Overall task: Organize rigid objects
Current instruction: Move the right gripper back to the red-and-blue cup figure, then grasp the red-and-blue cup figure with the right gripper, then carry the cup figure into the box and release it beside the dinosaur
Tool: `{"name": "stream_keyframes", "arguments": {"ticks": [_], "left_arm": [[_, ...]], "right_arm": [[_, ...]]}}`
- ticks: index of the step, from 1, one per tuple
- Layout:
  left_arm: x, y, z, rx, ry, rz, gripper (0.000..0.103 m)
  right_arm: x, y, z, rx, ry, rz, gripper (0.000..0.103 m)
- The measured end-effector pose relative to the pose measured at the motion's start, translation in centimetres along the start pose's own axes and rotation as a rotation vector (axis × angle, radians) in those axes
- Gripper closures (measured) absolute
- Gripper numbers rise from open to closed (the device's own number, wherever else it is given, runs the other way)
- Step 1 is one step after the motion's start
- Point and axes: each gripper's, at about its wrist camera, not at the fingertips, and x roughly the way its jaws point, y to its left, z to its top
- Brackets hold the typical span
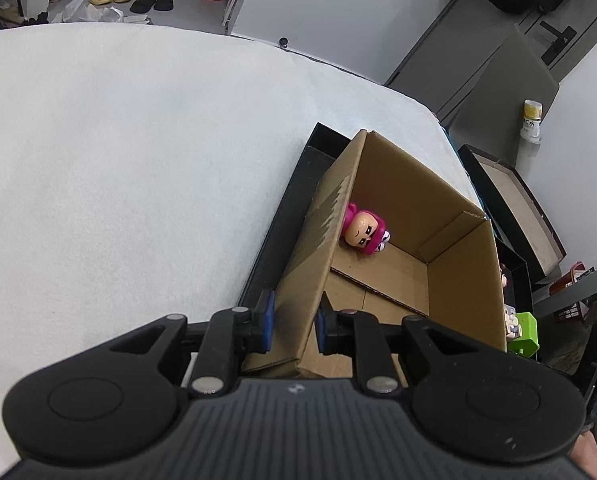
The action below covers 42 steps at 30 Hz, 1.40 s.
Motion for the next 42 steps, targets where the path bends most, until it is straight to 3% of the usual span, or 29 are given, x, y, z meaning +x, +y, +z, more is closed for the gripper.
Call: {"name": "stream_keyframes", "arguments": {"ticks": [18,27,42], "left_arm": [[0.1,-0.3,-0.1,0.007,0.005,0.006,0.084],[0.4,-0.3,0.0,0.014,0.011,-0.004,0.084],[0.5,0.1,-0.1,0.001,0.018,-0.020,0.084]], "right_arm": [[-5.2,-1.6,1.3,0.064,-0.044,0.023,0.065],[-7.8,-1.6,3.3,0.030,-0.090,0.003,0.065],[-11.2,1.8,6.5,-0.098,-0.143,-0.027,0.065]]}}
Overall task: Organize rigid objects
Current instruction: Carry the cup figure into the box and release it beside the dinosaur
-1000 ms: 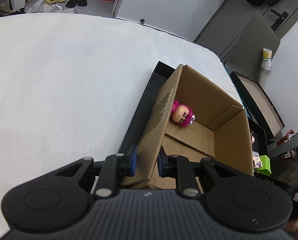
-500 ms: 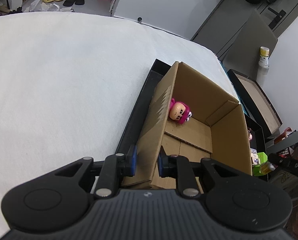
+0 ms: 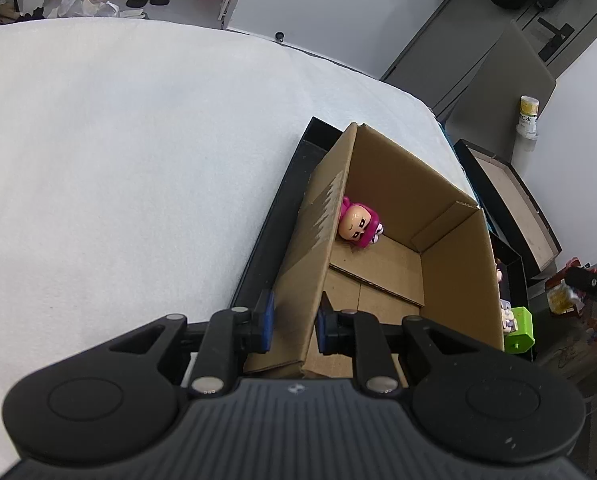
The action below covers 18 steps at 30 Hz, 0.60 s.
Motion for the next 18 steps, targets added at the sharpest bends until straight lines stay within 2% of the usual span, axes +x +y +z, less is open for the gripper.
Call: {"name": "stream_keyframes", "arguments": {"ticks": [18], "left_arm": [[-0.3,0.1,-0.1,-0.007,0.005,-0.016,0.083]], "right_arm": [[-0.6,4.0,3.1,-0.141,0.005,-0.023,0.065]]}}
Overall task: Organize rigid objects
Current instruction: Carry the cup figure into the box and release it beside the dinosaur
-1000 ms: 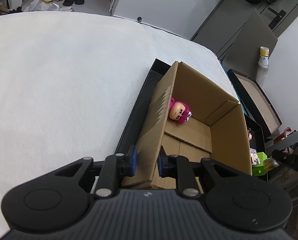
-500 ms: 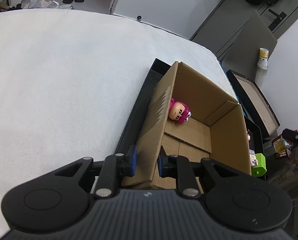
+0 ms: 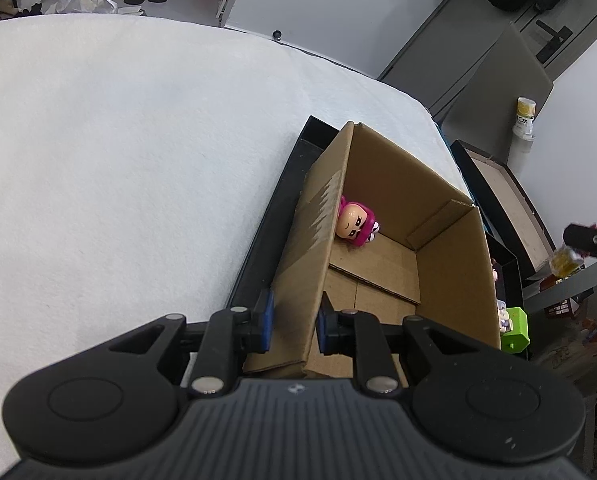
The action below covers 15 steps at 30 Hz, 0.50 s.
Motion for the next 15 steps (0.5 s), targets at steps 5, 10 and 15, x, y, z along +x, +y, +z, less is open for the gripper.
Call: {"name": "stream_keyframes", "arguments": {"ticks": [5,10,15], "left_arm": [[0.0,-0.1,0.0,-0.003,0.006,-0.013,0.083],[0.0,0.2,0.0,-0.009,0.009,-0.024,0.083],[0.0,0.2,0.0,-0.007,0.012,-0.033,0.082]], "right_arm": [[-0.1,1.0,1.0,-0.022,-0.009,0.012,0.065],[0.3,2.3,1.8,-0.030,-0.007,0.030,0.065],[1.0,3.9,2.2,-0.047,0.001,0.049,0.065]]}}
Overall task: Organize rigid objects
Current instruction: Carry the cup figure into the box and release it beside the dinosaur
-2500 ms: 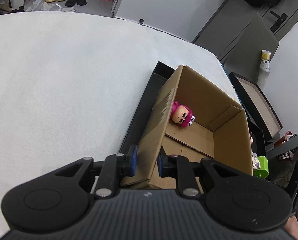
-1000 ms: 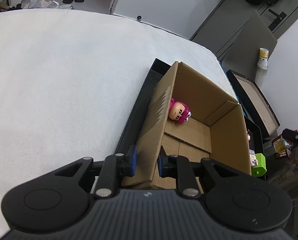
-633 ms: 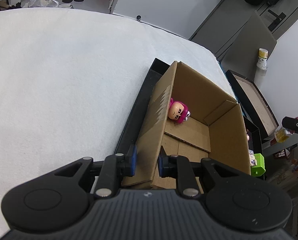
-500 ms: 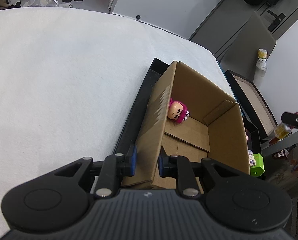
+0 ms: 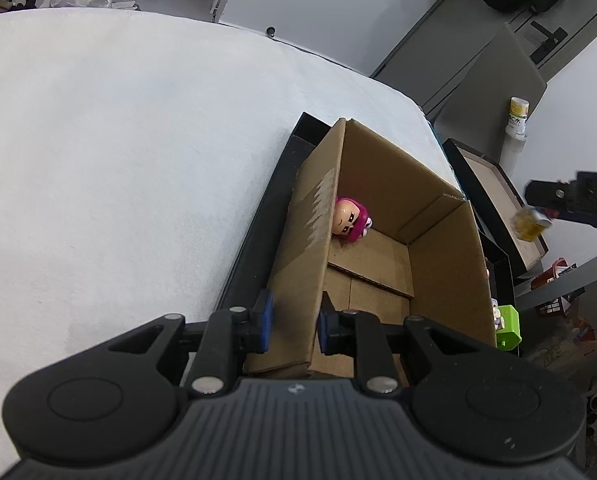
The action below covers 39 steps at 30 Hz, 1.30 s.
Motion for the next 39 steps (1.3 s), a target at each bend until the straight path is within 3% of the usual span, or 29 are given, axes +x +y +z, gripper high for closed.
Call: {"name": "stream_keyframes", "arguments": {"ticks": [25,39], "left_arm": [[0.1,0.6,0.1,-0.014,0.010,-0.036,0.081],[0.0,0.5,0.1,-0.013,0.009,-0.045,0.080]], "right_arm": [[5.0,4.4,-0.3,-0.005,0.093,0.044,0.064],[2.0,2.1,0.0,0.006,0.078,0.048,0.042]]}}
